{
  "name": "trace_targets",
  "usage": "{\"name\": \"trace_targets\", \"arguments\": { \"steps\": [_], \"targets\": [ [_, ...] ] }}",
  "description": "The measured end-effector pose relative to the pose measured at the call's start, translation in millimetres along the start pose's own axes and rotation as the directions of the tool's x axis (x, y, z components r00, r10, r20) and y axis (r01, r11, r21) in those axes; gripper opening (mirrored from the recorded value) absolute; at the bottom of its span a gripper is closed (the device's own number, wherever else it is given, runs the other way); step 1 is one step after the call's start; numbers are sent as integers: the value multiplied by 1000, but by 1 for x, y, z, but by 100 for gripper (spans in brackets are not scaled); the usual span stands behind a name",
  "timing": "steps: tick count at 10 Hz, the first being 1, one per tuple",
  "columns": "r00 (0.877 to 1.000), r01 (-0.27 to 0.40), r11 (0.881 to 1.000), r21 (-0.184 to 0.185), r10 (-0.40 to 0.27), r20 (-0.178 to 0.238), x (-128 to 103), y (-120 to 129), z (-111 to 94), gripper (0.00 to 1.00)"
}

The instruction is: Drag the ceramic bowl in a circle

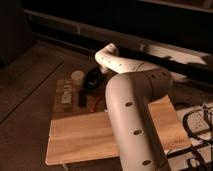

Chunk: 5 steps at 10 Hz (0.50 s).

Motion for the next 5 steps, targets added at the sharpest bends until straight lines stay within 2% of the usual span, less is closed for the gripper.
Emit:
{"name": "trace_targets", "arguments": {
  "steps": [2,5],
  "targets": [
    [1000,-26,999,25,26,-14,16,-16,-4,0],
    [995,-89,990,113,93,-29,42,-75,-22,0]
  ]
}}
